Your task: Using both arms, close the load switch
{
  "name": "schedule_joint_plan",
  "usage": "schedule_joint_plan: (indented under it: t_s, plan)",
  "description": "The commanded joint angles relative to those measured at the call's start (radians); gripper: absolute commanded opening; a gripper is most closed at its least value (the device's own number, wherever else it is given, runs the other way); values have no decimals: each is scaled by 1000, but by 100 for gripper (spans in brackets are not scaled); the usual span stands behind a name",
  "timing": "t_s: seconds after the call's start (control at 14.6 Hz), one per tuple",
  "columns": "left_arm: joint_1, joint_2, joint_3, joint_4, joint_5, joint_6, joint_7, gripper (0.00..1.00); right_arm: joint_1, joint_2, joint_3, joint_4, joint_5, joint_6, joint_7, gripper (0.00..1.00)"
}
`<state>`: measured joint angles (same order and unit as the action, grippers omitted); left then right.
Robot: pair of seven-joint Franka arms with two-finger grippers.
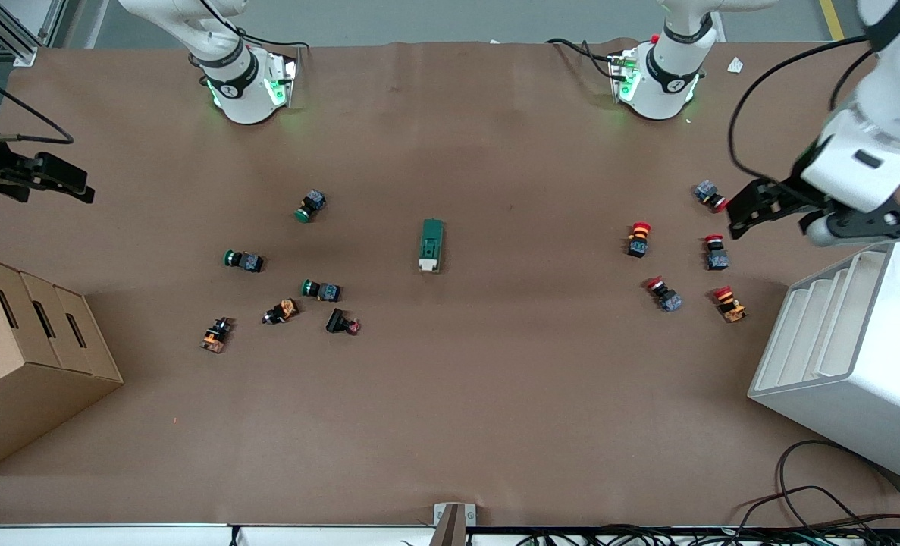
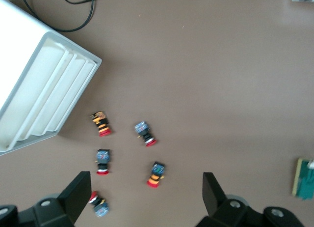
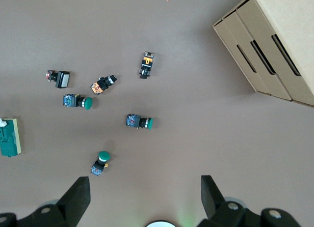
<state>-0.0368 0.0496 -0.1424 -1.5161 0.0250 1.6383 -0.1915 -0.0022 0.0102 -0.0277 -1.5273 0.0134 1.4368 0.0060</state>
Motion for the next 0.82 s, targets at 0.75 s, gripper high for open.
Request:
schedule_joint_plan:
  t_s: [0.75]
  plan:
    - [43,-143,61,-113,-28,-51,176,100,-21,-4,12,35,0,-111,-11,100]
